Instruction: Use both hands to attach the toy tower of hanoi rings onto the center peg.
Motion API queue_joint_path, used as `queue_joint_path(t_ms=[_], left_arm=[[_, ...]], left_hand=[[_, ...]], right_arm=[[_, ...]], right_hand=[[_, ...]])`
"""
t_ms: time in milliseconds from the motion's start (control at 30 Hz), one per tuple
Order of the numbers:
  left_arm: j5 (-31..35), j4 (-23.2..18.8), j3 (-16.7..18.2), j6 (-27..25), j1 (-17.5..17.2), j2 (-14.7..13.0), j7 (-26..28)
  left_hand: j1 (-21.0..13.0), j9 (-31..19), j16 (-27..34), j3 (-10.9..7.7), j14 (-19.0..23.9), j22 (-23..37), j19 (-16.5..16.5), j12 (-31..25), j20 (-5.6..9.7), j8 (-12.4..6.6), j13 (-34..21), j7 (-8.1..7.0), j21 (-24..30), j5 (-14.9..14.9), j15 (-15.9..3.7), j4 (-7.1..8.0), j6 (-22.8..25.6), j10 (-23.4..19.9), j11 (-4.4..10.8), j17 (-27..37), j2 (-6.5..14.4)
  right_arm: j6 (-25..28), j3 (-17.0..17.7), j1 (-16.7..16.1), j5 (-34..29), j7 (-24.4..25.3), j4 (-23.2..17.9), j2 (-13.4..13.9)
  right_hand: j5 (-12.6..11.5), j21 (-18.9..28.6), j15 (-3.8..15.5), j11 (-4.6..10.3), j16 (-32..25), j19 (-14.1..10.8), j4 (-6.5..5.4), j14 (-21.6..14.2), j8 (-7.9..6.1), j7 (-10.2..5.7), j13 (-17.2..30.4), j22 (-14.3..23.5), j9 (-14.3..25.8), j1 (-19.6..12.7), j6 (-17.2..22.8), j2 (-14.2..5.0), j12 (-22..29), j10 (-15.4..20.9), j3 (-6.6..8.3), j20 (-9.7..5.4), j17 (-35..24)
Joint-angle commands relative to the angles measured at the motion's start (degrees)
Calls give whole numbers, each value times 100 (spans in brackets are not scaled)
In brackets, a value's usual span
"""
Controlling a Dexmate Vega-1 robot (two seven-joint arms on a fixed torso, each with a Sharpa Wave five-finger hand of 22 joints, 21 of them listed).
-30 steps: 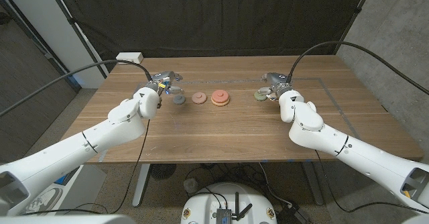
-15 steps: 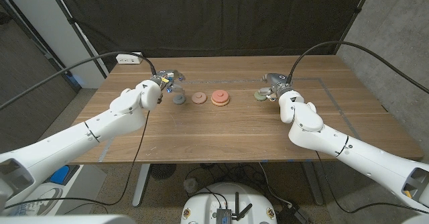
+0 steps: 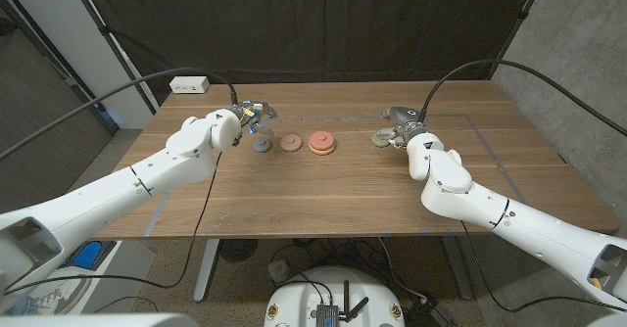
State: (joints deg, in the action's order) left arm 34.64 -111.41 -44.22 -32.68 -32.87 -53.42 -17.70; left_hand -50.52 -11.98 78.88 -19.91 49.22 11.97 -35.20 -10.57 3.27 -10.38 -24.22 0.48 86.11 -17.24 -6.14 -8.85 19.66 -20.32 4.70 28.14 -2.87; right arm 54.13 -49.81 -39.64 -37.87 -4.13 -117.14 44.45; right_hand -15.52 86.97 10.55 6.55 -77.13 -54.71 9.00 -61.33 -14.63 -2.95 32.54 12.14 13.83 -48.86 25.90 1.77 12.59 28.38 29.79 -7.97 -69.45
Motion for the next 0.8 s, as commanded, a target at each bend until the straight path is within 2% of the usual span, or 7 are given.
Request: queue_joint_path(t_ms=[33, 267, 800], left_arm=[[179, 472, -109, 514, 358, 274, -658], [551, 657, -307, 680, 539, 414, -858], [735, 1085, -361, 1187, 613, 680, -874]], left_hand=[[63, -5, 29, 47, 25, -11, 23, 12, 687, 17, 4, 31, 34, 35, -628, 10, -115, 91, -32, 11, 6], [79, 4, 55, 80, 27, -24, -12, 0, 713, 3, 23, 18, 47, 58, -627, -3, -165, 142, -29, 22, -38], [122, 21, 58, 131, 3, -44, 9, -30, 715, -28, 62, -5, 49, 99, -628, 3, -208, 191, -18, -13, -70]], right_arm=[[122, -101, 53, -33, -77, -61, 40], [170, -142, 99, -55, -125, -75, 42], [298, -215, 158, -38, -165, -78, 28]], right_hand=[[-63, 20, 199, 18, 11, -65, -32, -54, -4, 5, 30, 9, 11, 51, 31, -50, 20, 65, 25, -449, -20], [-76, 17, 200, 10, 20, -60, -44, -52, 1, -14, 39, 6, 10, 103, 46, -57, 14, 70, 25, -450, -21], [-97, 17, 200, 15, 1, -62, -37, -68, 6, -22, 41, 4, 10, 134, 69, -69, 5, 86, 39, -452, -45]])
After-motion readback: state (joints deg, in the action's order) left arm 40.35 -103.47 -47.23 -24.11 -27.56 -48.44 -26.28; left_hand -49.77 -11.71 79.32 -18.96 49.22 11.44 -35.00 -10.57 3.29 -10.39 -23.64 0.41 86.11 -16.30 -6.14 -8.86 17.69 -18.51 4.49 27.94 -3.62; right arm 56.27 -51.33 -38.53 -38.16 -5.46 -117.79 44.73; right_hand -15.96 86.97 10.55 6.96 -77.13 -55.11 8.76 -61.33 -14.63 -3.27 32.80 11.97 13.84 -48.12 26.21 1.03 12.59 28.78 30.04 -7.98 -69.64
